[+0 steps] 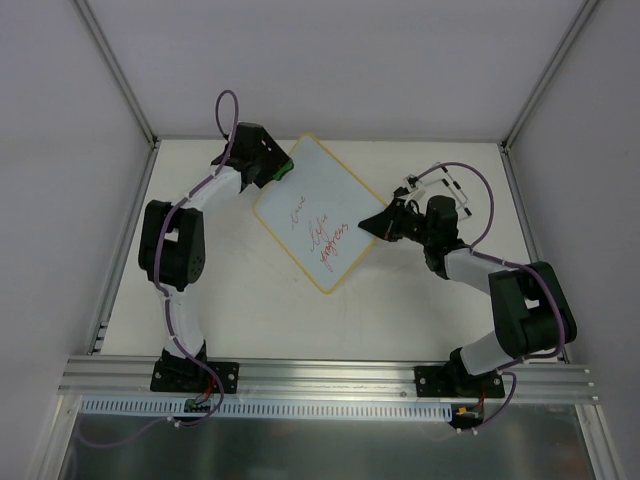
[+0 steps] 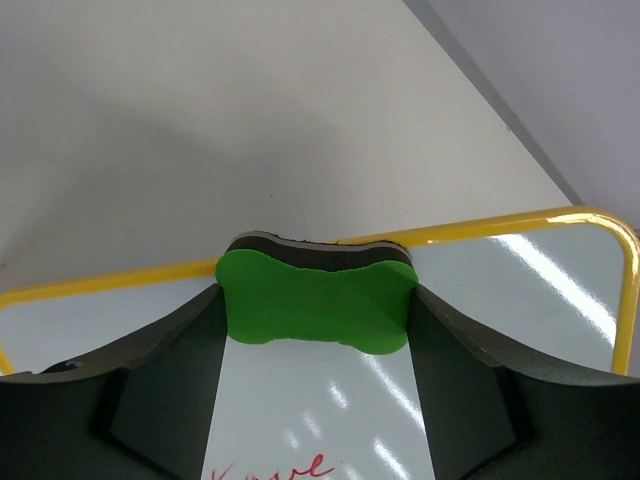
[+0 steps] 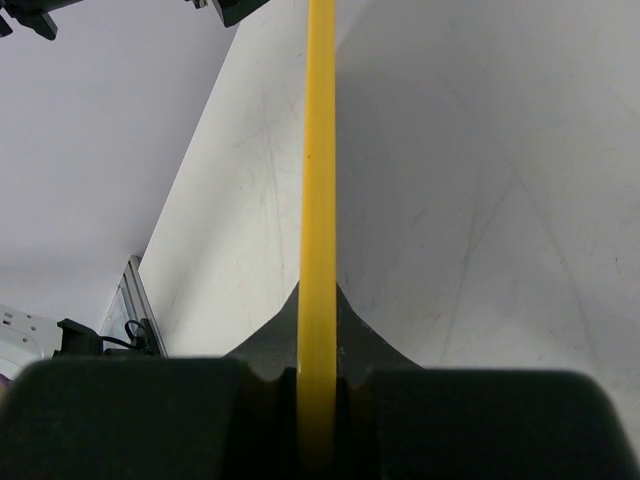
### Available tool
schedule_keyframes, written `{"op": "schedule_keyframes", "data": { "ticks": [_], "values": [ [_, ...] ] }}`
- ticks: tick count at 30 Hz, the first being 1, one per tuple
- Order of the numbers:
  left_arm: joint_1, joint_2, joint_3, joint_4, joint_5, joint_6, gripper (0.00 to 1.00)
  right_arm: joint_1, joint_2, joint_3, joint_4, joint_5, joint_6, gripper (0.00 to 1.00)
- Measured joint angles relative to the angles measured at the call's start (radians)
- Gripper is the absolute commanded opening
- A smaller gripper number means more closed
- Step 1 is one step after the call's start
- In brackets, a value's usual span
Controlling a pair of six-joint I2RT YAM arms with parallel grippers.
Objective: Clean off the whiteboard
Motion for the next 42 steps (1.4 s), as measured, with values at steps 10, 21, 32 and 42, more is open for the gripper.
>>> {"op": "schedule_keyframes", "data": {
  "ticks": [10, 21, 32, 42],
  "values": [
    [-0.018, -0.018, -0.043, 0.038, 0.0, 0.014, 0.06, 0.0, 0.0, 0.0, -0.011, -0.002, 0.003, 0.0],
    [-0.053, -0.168, -0.348, 0.106, 0.025, -0.007, 0.05, 0.002, 0.001, 0.0, -0.011, -0.002, 0.003, 0.0],
    [-0.084, -0.245, -0.561, 0.266, 0.013, -0.042, 0.05, 0.002, 0.002, 0.001, -0.01, -0.001, 0.003, 0.0],
    [-0.18, -0.221, -0.446, 0.193, -0.037, -0.031, 0.04, 0.002, 0.002, 0.005, -0.007, 0.032, 0.008, 0.0]
  ]
}}
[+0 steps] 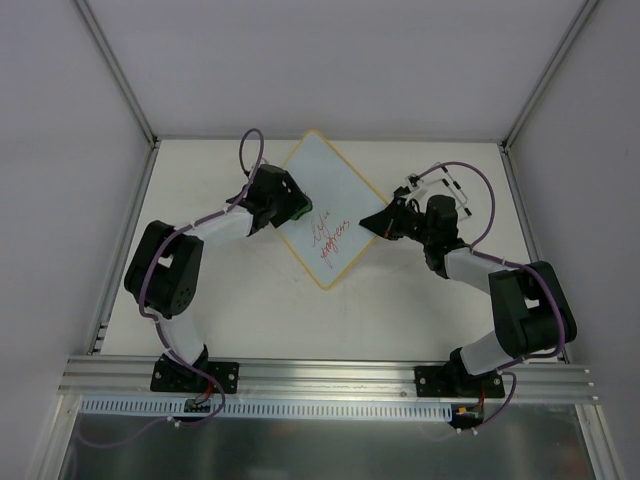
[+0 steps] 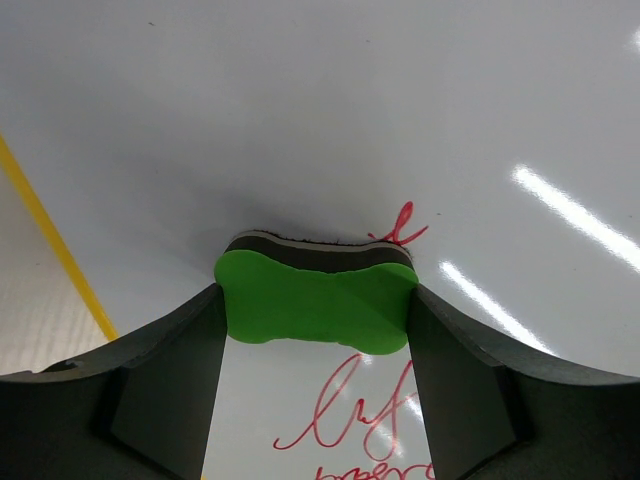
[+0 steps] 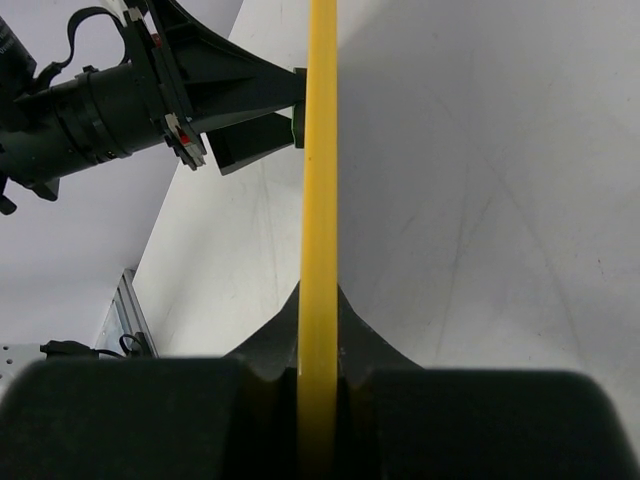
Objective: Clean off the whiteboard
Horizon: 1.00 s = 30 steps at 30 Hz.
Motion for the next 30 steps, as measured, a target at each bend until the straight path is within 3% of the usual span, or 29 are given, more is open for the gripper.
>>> {"op": "schedule_keyframes", "data": {
  "ticks": [16, 23, 30],
  "values": [
    [-0.039, 0.087, 0.267, -0.164, 0.006, 0.019, 0.04, 0.0, 0.0, 0.0, 0.002, 0.006, 0.002, 0.0],
    [0.002, 0.086, 0.237, -0.141, 0.042, -0.019, 0.03, 0.005, 0.0, 0.0, 0.002, 0.011, 0.003, 0.0],
    [0.108, 0.07, 0.098, -0.106, 0.069, -0.06, 0.03, 0.009, -0.002, 0.0, 0.003, 0.013, 0.002, 0.0]
  ]
}}
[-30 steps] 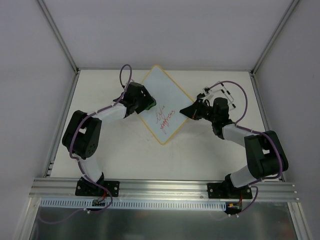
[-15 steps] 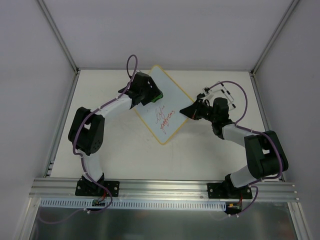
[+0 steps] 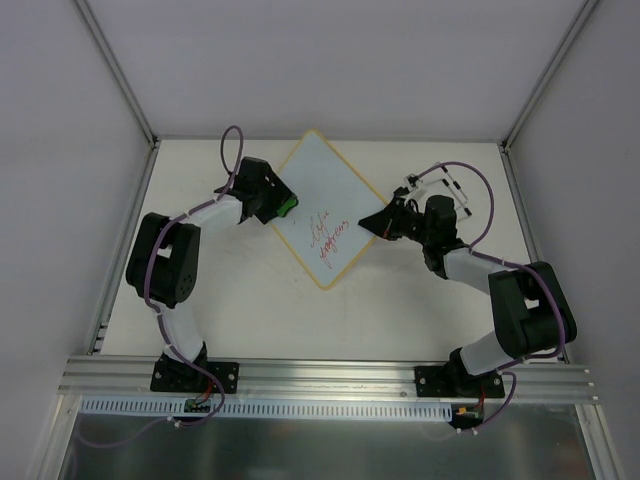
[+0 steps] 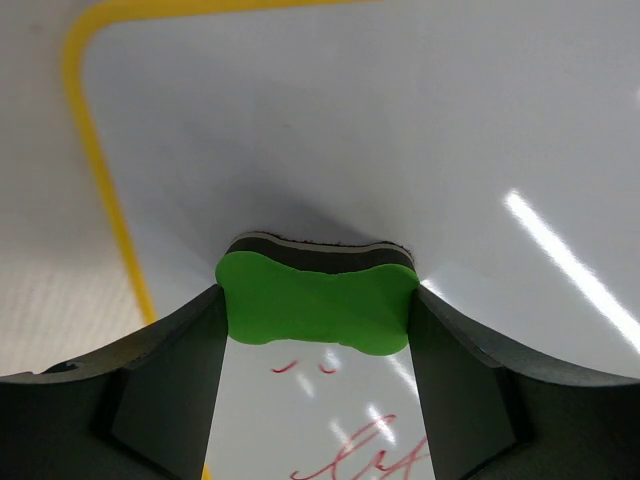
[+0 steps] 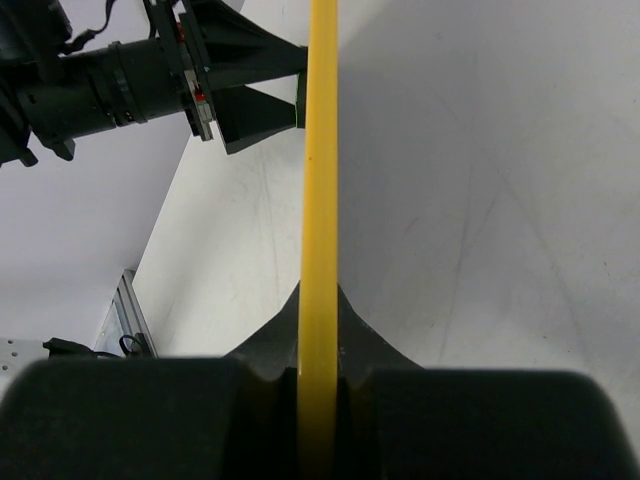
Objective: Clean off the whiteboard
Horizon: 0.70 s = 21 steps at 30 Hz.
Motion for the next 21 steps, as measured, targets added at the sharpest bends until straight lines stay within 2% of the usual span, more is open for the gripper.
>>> {"op": "schedule_keyframes", "data": {
  "ticks": [4, 11, 21],
  "values": [
    [0.025, -0.005, -0.042, 0.0, 0.001, -0.002, 0.02, 0.0, 0.0, 0.0, 0.0, 0.0, 0.0, 0.0],
    [0.004, -0.019, -0.063, 0.01, -0.008, -0.002, 0.03, 0.0, 0.0, 0.0, 0.0, 0.0, -0.001, 0.0],
    [-0.14, -0.05, -0.106, 0.098, -0.06, -0.044, 0.03, -0.004, 0.0, 0.0, 0.002, 0.03, 0.008, 0.0]
  ]
}}
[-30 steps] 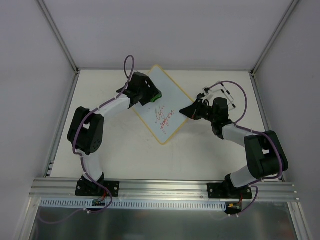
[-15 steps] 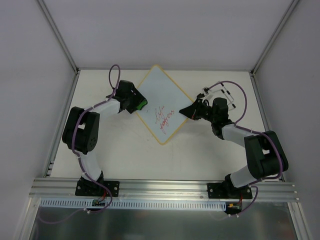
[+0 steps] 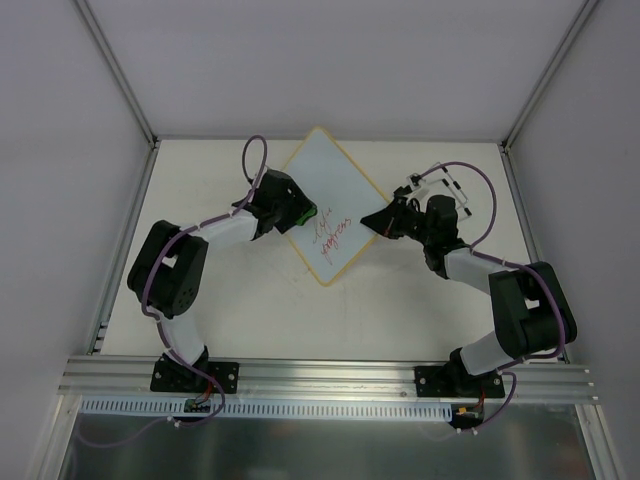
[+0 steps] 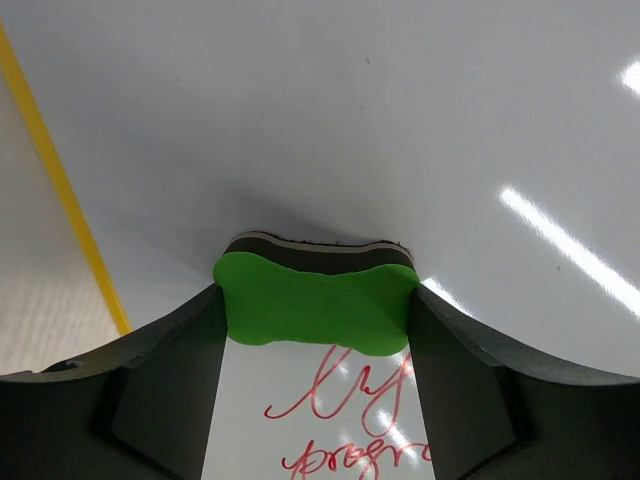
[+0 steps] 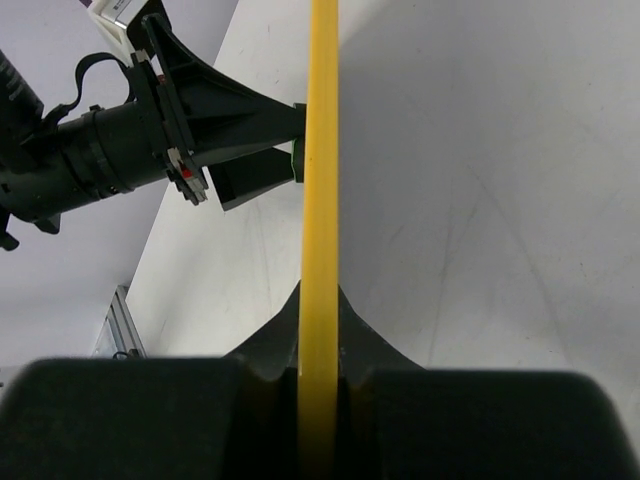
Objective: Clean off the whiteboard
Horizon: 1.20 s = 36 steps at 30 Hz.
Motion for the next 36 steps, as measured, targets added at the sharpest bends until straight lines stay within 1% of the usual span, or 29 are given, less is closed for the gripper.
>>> {"op": "schedule_keyframes", "data": {
  "ticks": [10, 17, 21, 25, 30, 36],
  "values": [
    [-0.136, -0.003, 0.056, -0.006, -0.048, 0.001, 0.02, -0.008, 0.0, 0.0, 0.003, 0.023, 0.008, 0.0],
    [-0.18, -0.015, 0.065, -0.014, -0.055, 0.002, 0.0, -0.008, 0.0, 0.0, 0.004, 0.022, 0.008, 0.0],
    [-0.176, -0.013, 0.082, -0.04, -0.05, 0.006, 0.0, -0.008, 0.0, 0.0, 0.005, 0.022, 0.007, 0.0],
    [-0.152, -0.011, 0.084, -0.044, -0.012, 0.005, 0.0, -0.008, 0.0, 0.0, 0.007, 0.021, 0.006, 0.0],
    [-0.105, -0.005, 0.086, -0.048, 0.06, 0.001, 0.0, -0.007, 0.0, 0.0, 0.009, 0.021, 0.005, 0.0],
    [-0.051, 0.014, 0.111, -0.077, 0.086, 0.008, 0.0, -0.001, 0.0, 0.0, 0.011, 0.021, 0.005, 0.0]
  ]
}}
